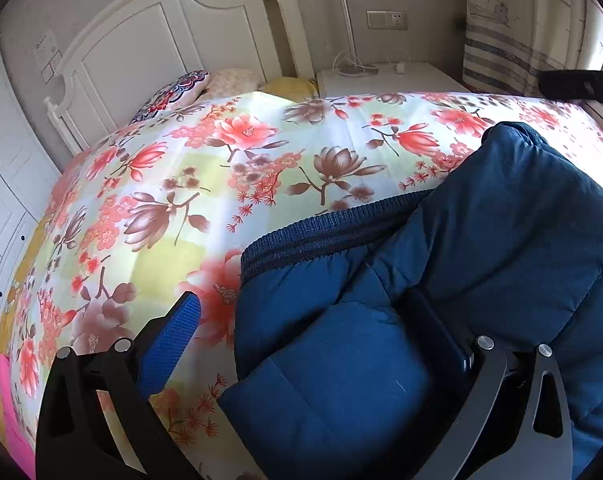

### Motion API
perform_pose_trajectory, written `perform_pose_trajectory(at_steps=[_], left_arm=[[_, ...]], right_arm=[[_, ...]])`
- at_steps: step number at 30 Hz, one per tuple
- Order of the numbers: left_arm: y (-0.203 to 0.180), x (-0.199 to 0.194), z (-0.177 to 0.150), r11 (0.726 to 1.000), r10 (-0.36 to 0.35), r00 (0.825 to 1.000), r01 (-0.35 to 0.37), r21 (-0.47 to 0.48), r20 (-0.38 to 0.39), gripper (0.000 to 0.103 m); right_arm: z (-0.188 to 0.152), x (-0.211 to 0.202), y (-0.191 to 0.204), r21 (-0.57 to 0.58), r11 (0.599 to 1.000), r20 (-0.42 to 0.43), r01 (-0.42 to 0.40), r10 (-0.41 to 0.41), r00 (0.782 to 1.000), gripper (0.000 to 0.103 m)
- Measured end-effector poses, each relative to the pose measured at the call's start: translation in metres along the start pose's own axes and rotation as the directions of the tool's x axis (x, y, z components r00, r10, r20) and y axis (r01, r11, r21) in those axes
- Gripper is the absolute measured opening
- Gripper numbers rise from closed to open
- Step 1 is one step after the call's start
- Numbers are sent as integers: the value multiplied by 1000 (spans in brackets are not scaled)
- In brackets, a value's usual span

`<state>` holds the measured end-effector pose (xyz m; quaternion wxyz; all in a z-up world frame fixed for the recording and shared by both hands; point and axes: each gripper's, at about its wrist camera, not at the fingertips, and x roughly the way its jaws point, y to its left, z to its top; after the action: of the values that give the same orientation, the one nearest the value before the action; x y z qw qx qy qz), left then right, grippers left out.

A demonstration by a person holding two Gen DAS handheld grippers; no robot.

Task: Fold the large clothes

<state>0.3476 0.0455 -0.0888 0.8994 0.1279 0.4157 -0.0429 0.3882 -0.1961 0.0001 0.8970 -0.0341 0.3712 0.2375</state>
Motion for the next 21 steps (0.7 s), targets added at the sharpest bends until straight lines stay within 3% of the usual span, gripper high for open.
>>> perform_pose_trajectory(at_steps=[4, 5, 7, 10, 12, 14, 15, 16, 18, 21], left_arm=[[6, 2, -5, 998, -36, 999, 36, -41, 13, 99], [7, 4, -3, 998, -39, 999, 40, -48, 14, 99], [11, 6, -5, 995, -67, 998, 68, -76, 17, 99], [13, 6, -7, 993, -80, 996, 82, -86, 29, 99], [12, 6, -8, 993, -79, 996, 82, -86, 34, 99], [14, 6, -9, 991, -88, 995, 92, -96, 40, 99], [15, 7, -9, 990, -93, 995, 96, -100, 41, 99], [15, 7, -9, 989, -98, 994, 101, -104, 42, 99], [16, 7, -11, 988, -100, 994, 104, -111, 42, 99], [18, 9, -12, 985, -117, 992, 121, -119, 44, 99]], right_arm=[[-25, 57, 12, -59, 998, -117, 4, -11, 993, 41], [-28, 63, 11, -31, 999, -93, -19, 16, 996, 43], [-23, 68, 2, 40, 997, -126, -59, 64, 990, 43], [-8, 62, 16, -72, 997, -180, 9, -22, 983, 42], [2, 48, 27, -139, 988, -134, 65, -84, 987, 42], [5, 42, 38, -147, 989, -107, 35, -51, 993, 42], [1, 51, 46, -171, 985, -144, 8, -33, 989, 42], [-8, 67, 56, -221, 975, -194, 16, -60, 979, 43], [-21, 80, 73, -341, 936, -167, 86, -151, 974, 45], [-17, 85, 82, -376, 917, -183, 134, -216, 959, 44]])
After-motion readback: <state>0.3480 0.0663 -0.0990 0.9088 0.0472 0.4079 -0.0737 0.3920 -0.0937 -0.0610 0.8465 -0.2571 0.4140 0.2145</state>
